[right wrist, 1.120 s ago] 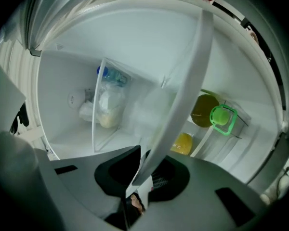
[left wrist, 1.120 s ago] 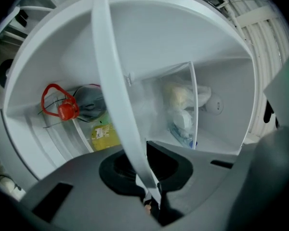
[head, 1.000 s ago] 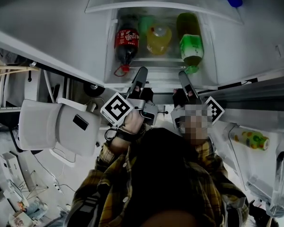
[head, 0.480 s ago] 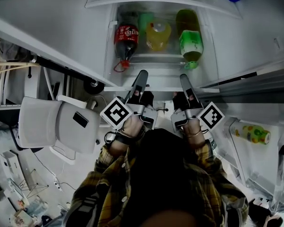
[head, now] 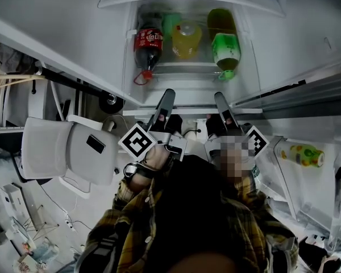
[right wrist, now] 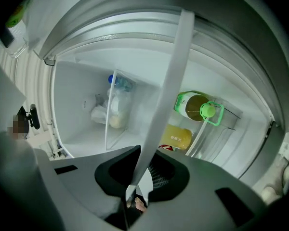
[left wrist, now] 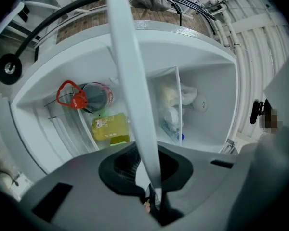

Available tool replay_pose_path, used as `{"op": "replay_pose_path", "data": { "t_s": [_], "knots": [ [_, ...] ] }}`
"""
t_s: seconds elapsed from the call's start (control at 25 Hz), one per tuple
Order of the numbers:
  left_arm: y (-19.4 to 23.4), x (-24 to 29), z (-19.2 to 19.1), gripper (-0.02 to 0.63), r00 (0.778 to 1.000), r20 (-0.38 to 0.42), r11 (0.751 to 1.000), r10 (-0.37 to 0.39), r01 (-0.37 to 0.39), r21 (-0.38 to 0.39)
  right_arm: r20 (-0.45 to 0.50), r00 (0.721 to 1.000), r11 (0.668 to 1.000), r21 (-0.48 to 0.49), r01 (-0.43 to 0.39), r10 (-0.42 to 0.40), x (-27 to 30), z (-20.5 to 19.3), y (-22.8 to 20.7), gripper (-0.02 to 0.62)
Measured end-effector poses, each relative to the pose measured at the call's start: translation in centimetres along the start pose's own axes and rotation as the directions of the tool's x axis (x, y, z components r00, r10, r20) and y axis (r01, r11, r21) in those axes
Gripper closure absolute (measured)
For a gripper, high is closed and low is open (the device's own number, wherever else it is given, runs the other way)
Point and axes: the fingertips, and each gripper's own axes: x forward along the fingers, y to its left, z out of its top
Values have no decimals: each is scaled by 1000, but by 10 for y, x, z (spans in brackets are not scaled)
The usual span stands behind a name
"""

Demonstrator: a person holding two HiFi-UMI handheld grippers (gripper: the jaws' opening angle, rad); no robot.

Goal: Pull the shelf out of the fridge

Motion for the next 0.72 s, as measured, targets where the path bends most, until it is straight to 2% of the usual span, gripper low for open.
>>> {"op": "replay_pose_path", "data": {
  "t_s": [0.72],
  "knots": [
    [-2, 0, 1, 568, 1000, 8, 1000, -21, 21, -17, -4, 1000, 1000, 11, -7, 7, 0, -1, 1, 543]
  ]
}}
